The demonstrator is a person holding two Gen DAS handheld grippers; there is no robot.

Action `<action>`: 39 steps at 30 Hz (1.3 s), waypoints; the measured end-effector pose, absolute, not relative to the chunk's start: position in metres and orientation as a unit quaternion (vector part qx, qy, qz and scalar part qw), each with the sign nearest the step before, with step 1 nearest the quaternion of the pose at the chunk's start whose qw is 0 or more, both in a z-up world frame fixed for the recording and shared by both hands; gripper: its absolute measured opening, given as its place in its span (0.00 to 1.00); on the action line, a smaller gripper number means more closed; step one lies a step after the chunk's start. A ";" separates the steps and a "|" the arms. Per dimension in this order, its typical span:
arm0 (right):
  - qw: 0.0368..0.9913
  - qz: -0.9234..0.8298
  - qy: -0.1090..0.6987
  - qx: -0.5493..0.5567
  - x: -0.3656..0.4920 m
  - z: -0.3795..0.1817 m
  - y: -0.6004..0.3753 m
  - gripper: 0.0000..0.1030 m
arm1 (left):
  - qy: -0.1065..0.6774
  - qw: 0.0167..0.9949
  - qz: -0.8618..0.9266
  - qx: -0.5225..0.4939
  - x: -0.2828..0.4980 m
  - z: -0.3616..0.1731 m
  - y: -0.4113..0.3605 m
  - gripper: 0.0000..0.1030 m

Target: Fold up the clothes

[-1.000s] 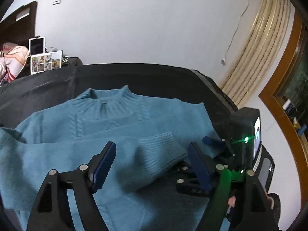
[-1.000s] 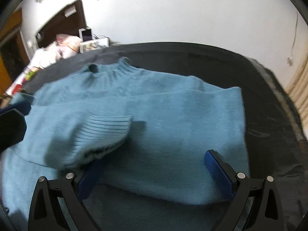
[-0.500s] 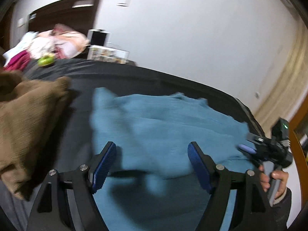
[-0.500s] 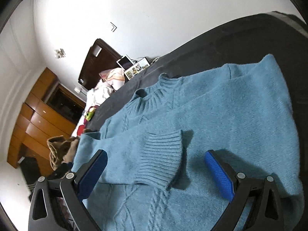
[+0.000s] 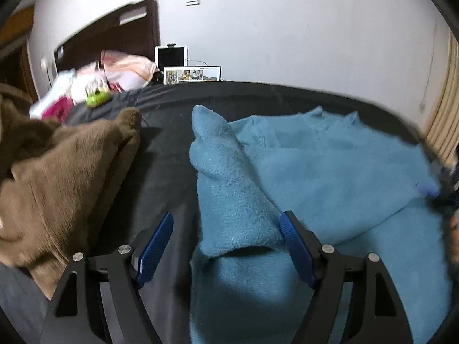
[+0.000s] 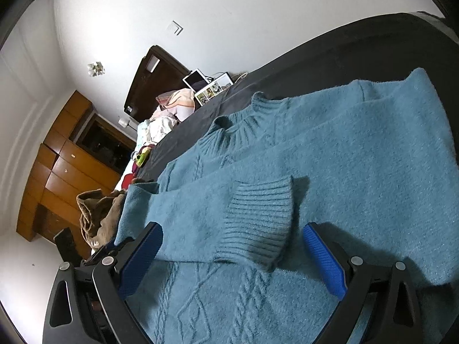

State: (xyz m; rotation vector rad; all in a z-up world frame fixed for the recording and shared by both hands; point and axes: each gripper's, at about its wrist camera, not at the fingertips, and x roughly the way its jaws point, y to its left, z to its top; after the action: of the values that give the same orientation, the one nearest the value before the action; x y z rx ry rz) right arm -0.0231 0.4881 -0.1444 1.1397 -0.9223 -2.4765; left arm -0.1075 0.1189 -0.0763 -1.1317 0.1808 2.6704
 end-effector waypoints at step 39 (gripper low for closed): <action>-0.005 -0.937 -0.185 0.297 0.006 -0.101 0.474 0.10 | 0.012 0.136 0.906 -0.400 -0.112 -0.082 0.102 0.96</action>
State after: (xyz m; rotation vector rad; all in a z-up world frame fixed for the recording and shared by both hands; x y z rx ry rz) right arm 0.0058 0.4742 -0.1008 0.9370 -0.5844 -2.9520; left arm -0.1123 0.1019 -0.0823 -1.1598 0.0337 2.6239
